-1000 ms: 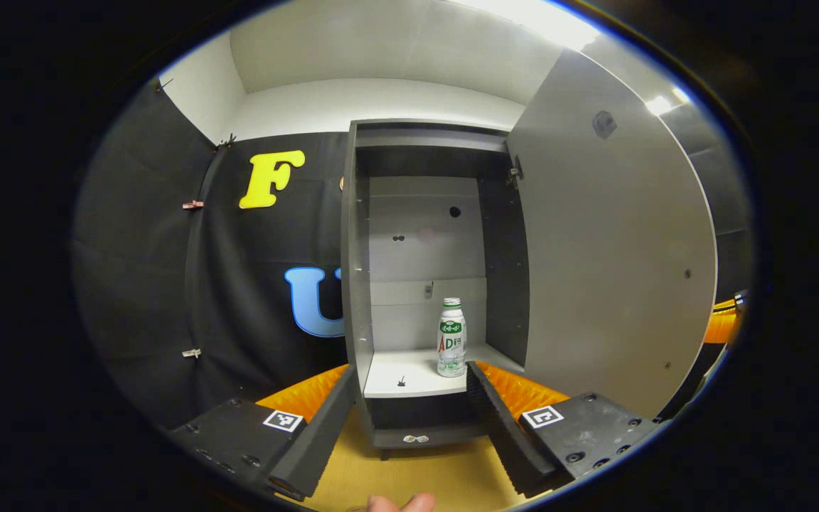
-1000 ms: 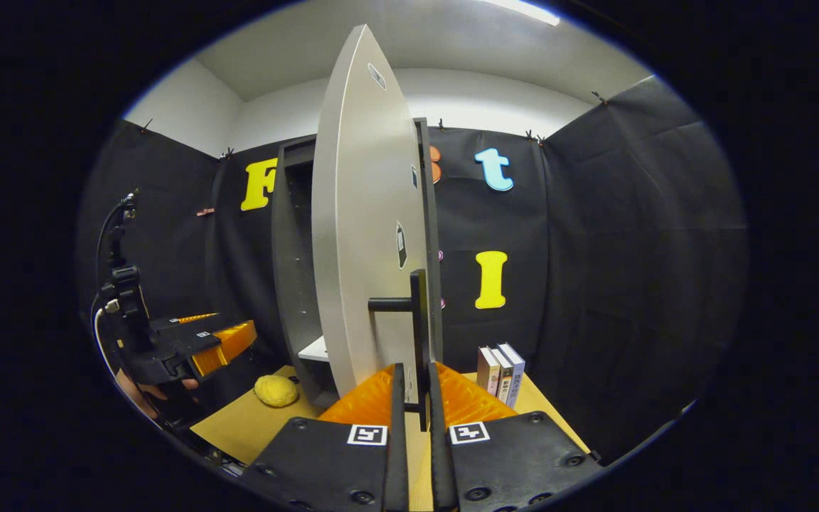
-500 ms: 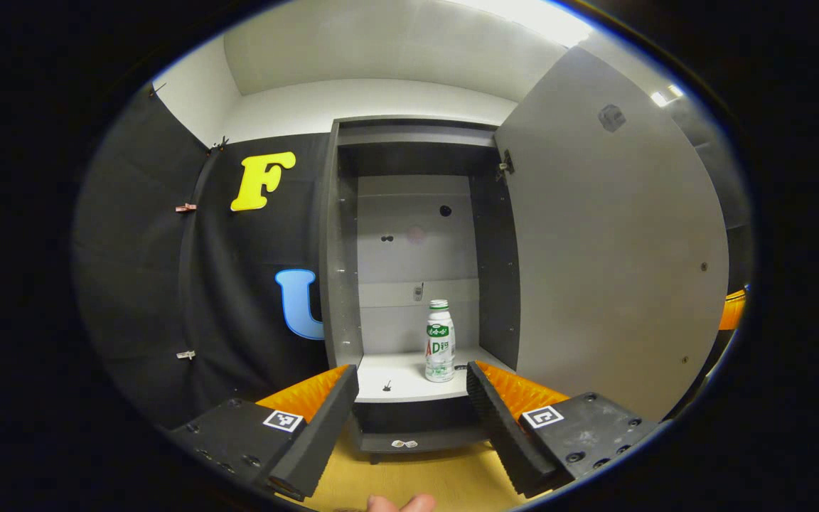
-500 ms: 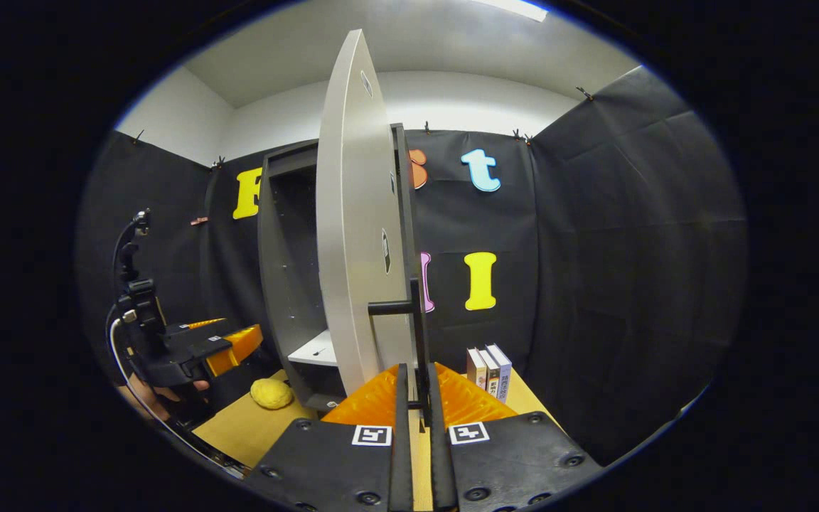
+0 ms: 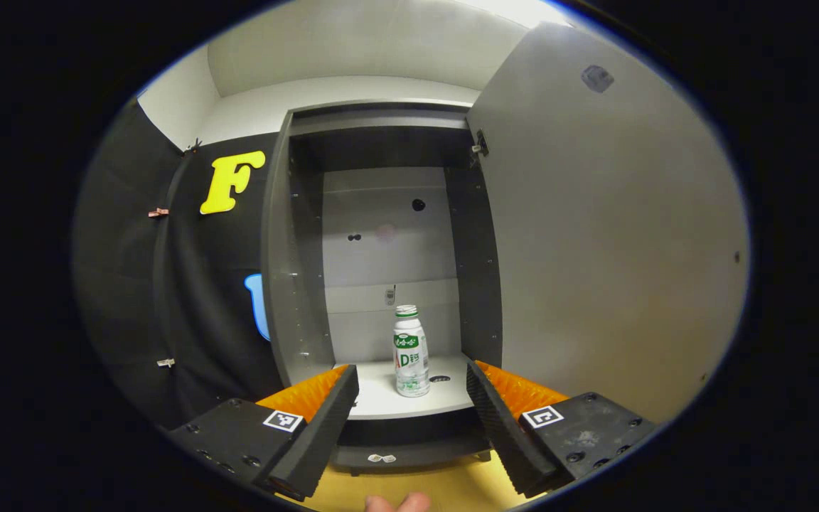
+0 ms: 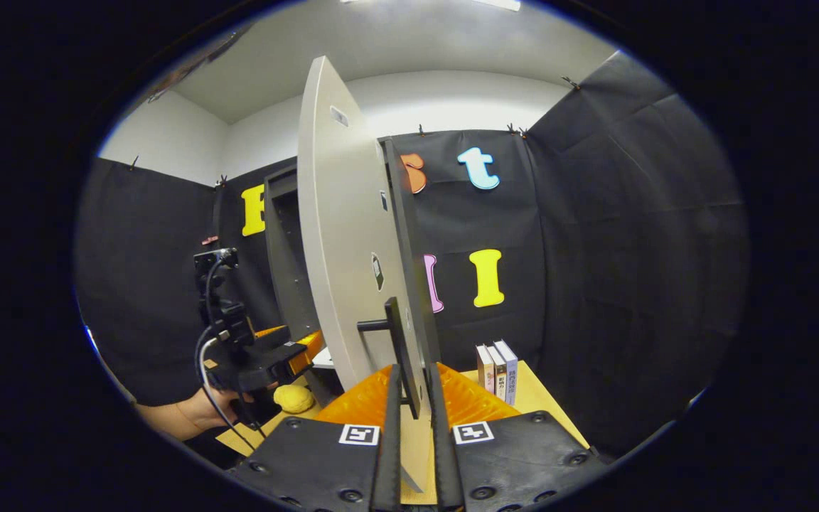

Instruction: Open the cabinet door with the right hand, grasp the bottle in the cabinet with the left hand and place it on the coaster, then close the cabinet door with the right hand.

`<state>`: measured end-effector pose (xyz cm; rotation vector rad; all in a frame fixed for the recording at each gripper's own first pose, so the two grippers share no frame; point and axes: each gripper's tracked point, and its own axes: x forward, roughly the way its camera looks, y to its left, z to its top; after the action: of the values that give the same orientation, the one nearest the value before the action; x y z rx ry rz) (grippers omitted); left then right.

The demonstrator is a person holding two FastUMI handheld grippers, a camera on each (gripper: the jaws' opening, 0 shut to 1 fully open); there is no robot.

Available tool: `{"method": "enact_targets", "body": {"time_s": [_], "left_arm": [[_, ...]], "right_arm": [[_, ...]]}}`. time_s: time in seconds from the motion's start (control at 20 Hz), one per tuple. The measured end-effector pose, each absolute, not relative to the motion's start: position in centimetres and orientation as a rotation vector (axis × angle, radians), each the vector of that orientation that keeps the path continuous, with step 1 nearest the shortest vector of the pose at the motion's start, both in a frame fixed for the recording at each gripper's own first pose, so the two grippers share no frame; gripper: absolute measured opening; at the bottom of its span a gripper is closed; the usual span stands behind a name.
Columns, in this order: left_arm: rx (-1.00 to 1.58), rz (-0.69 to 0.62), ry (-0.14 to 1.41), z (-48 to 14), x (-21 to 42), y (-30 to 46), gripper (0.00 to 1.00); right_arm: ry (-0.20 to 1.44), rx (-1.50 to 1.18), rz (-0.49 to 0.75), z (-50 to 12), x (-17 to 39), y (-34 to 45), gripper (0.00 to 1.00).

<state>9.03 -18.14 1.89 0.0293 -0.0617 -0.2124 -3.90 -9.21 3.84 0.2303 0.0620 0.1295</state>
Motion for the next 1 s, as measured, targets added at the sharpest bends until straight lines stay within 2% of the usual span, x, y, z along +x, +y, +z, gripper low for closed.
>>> {"method": "enact_targets", "body": {"time_s": [0.05,0.1,0.2,0.3,0.4,0.45,0.5,0.55,1.0], "left_arm": [[0.03,-0.213,-0.064,1.9,9.8,-18.7,0.99],[0.035,-0.214,-0.066,1.9,10.6,-19.2,0.99],[0.042,-0.213,-0.069,1.9,12.3,-19.9,0.96],[0.038,-0.205,-0.075,1.7,13.8,-20.3,0.99],[0.031,-0.194,-0.074,1.4,15.6,-20.7,0.96],[0.034,-0.187,-0.068,1.1,16.6,-20.7,0.96],[0.041,-0.178,-0.064,0.9,17.5,-20.8,0.96],[0.047,-0.169,-0.064,0.6,18.6,-20.7,0.96],[0.006,-0.128,0.003,-3.9,27.2,-21.6,0.96]], "right_arm": [[0.075,0.244,0.115,3.4,-4.0,-10.0,0.34],[0.089,0.245,0.088,3.0,-4.1,-10.9,0.39],[0.092,0.214,0.043,2.5,-3.9,-12.7,0.74],[0.053,0.181,0.001,2.9,-3.6,-14.2,0.98],[0.01,0.176,-0.026,3.2,-3.1,-15.3,1.0],[0.001,0.185,-0.041,3.1,-2.8,-15.9,0.97],[0.014,0.196,-0.045,2.3,-2.5,-16.5,1.0],[0.04,0.203,-0.052,1.3,-2.3,-16.9,0.97],[0.066,0.148,-0.125,-0.1,-1.1,-20.3,0.98]]}}
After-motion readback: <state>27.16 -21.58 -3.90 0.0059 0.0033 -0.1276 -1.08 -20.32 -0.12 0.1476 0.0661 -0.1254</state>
